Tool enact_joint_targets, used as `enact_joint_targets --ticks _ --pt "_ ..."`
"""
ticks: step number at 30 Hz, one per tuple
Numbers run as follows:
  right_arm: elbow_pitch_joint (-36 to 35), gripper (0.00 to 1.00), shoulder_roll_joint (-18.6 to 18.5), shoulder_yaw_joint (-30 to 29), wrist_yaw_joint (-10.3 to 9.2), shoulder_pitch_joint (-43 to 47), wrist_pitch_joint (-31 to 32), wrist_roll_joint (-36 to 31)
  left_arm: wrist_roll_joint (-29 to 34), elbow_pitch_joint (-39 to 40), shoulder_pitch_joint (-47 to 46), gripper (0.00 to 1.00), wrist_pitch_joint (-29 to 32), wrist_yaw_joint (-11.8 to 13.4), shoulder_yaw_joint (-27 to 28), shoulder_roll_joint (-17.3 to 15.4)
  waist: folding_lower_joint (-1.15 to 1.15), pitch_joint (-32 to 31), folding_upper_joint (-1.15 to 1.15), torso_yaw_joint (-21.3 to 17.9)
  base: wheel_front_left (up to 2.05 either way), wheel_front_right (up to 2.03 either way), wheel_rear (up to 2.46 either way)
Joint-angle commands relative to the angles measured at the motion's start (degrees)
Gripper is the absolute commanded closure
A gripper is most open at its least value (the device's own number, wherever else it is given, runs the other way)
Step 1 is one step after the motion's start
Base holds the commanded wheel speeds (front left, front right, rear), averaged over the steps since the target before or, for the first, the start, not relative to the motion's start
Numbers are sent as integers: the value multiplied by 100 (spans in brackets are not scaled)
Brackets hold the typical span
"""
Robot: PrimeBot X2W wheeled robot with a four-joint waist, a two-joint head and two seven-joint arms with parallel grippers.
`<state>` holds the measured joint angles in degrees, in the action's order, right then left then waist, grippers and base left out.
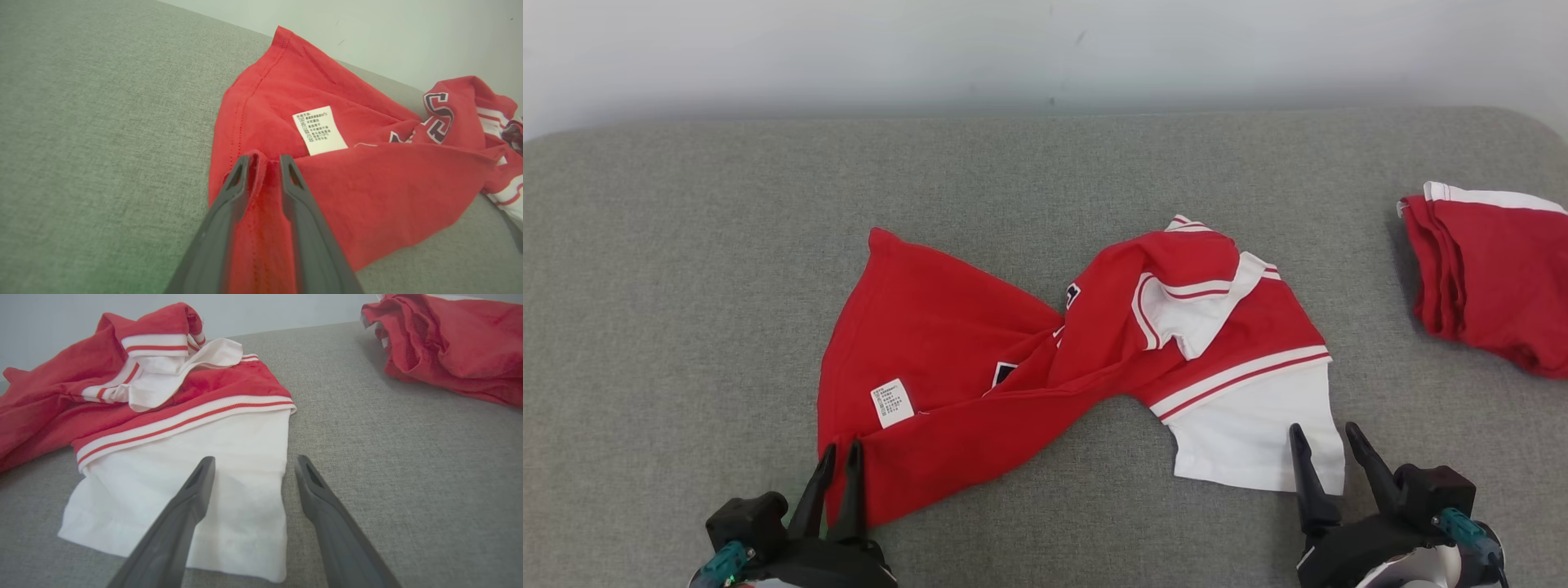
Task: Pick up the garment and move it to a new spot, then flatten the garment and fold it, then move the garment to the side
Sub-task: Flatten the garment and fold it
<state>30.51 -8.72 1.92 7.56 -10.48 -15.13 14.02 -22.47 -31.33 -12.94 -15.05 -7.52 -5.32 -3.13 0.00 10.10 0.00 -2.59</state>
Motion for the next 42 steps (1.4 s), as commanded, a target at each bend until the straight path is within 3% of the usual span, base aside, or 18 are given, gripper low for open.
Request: enact_joint_targets --ticks 1,4,5,6,26,31,32,34,36,37,38,42 --pt "1 0 21 -29 -13 49 1 -17 -28 22 86 58 -18 8 -8 8 0 3 0 9 0 0 0" --pt "11 0 25 -35 -13 55 1 -22 -42 15 110 66 -18 8 -9 12 0 3 0 9 0 0 0" --pt "17 0 30 -38 -13 52 1 -18 -47 14 114 87 -18 8 -7 12 0 3 0 9 0 0 0" --pt "24 0 35 -40 -13 45 1 -16 -50 14 118 100 -18 8 -7 12 0 1 0 8 0 0 0" --pt "411 0 163 -120 -13 515 1 149 240 448 729 100 -18 8 39 23 0 -563 0 11 0 0 0" --pt "525 32 197 -60 -13 371 1 141 255 483 778 100 -18 8 -18 25 0 -564 0 58 0 0 0" --pt "564 47 199 -55 -13 343 1 144 260 478 778 100 -18 8 -25 24 0 -564 0 66 0 0 0" --pt "673 53 179 -40 -13 291 2 169 269 464 770 100 -18 8 -55 25 0 -567 0 85 0 0 0" --pt "758 67 161 -44 -13 228 1 177 279 465 760 100 -18 8 -74 25 0 -563 0 99 0 0 0" --pt "803 89 156 -42 -13 192 1 175 286 464 747 100 -18 8 -76 25 0 -558 0 103 0 0 0" --pt "843 100 155 -45 -13 155 1 179 297 465 728 100 -18 8 -92 25 0 -551 0 107 0 0 0" --pt "721 100 125 -43 -13 12 0 246 312 571 641 100 -18 7 -43 21 0 -548 0 100 0 0 0"
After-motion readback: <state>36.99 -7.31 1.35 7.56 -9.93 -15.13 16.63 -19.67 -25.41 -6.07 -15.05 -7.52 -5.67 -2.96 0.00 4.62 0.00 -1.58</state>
